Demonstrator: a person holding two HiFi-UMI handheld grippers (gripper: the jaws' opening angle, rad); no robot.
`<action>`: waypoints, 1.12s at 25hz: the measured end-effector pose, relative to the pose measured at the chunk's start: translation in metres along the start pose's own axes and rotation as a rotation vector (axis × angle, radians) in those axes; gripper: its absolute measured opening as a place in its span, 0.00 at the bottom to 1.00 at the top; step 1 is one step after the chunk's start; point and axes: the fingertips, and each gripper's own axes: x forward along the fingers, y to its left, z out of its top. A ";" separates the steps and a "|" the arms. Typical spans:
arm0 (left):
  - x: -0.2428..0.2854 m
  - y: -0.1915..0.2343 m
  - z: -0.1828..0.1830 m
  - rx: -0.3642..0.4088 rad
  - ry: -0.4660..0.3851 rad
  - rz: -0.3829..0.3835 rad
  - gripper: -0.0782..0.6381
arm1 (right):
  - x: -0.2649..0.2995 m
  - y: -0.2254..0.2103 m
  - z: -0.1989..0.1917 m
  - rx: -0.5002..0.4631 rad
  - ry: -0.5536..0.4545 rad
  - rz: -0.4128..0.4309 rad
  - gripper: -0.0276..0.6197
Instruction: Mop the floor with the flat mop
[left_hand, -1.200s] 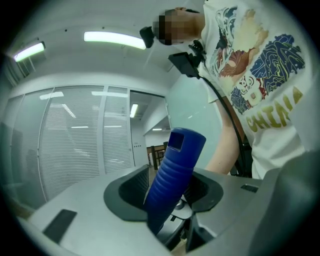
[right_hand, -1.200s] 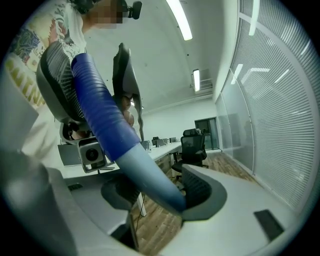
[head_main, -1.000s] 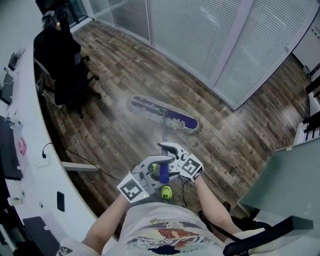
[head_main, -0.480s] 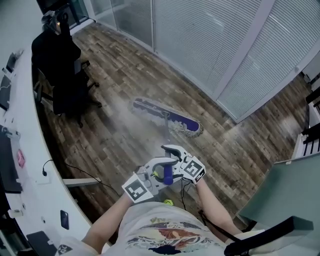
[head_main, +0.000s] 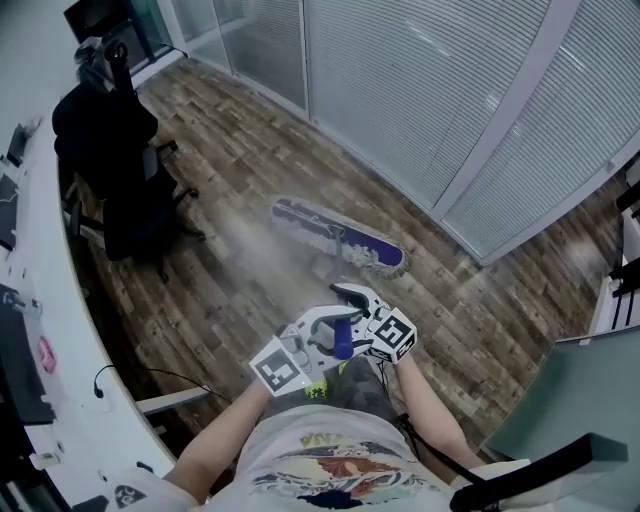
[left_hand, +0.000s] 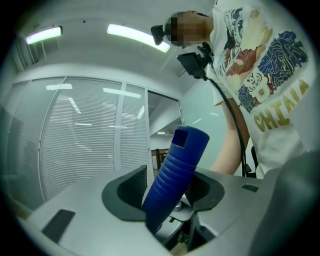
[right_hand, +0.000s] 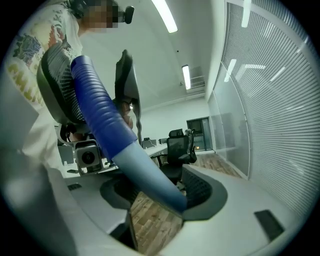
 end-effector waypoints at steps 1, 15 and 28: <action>0.006 0.014 -0.001 0.005 -0.003 0.006 0.37 | 0.004 -0.014 0.004 -0.003 -0.009 0.003 0.40; 0.127 0.238 -0.038 -0.013 0.066 0.052 0.37 | 0.042 -0.259 0.035 0.000 0.019 0.077 0.41; 0.157 0.340 -0.045 -0.022 0.065 0.143 0.37 | 0.075 -0.350 0.056 -0.010 0.045 0.142 0.41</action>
